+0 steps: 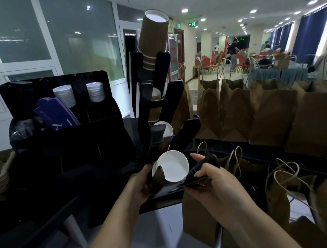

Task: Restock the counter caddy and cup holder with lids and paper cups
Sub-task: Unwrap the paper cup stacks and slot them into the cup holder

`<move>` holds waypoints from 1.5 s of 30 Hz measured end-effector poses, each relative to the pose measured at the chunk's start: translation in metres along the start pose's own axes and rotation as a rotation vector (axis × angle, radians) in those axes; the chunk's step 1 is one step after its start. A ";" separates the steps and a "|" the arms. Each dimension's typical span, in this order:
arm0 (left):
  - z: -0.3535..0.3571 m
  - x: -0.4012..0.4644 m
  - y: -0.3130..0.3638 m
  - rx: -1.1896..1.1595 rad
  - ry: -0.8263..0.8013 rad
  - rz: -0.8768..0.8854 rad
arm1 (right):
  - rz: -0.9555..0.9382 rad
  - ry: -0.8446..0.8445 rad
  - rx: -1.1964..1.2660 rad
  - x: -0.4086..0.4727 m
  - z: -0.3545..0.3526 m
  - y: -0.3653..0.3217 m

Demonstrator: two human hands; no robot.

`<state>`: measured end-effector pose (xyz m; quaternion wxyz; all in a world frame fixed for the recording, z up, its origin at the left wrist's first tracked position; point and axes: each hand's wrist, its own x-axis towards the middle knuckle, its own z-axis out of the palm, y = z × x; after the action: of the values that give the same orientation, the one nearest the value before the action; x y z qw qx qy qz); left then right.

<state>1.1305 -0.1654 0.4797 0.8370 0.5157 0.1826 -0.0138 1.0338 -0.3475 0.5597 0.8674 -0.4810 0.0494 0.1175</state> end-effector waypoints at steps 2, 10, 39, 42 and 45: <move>0.002 -0.010 -0.004 0.008 -0.014 -0.005 | -0.017 0.009 -0.003 -0.010 -0.005 0.000; 0.006 -0.076 -0.010 0.013 -0.009 -0.014 | -0.041 -0.028 0.058 -0.072 -0.010 -0.002; -0.005 -0.325 -0.185 -0.141 0.104 0.023 | 0.181 -0.204 -0.151 -0.287 -0.139 0.024; -0.014 -0.343 -0.202 -0.175 0.170 -0.001 | 0.231 -0.200 -0.172 -0.296 -0.143 0.036; -0.028 -0.352 -0.211 -0.140 0.207 -0.061 | 0.271 -0.177 -0.176 -0.297 -0.139 0.046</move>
<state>0.7493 -0.2983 0.4002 0.8468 0.4488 0.2841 0.0270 0.7386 -0.4884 0.5066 0.7992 -0.5317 0.0267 0.2790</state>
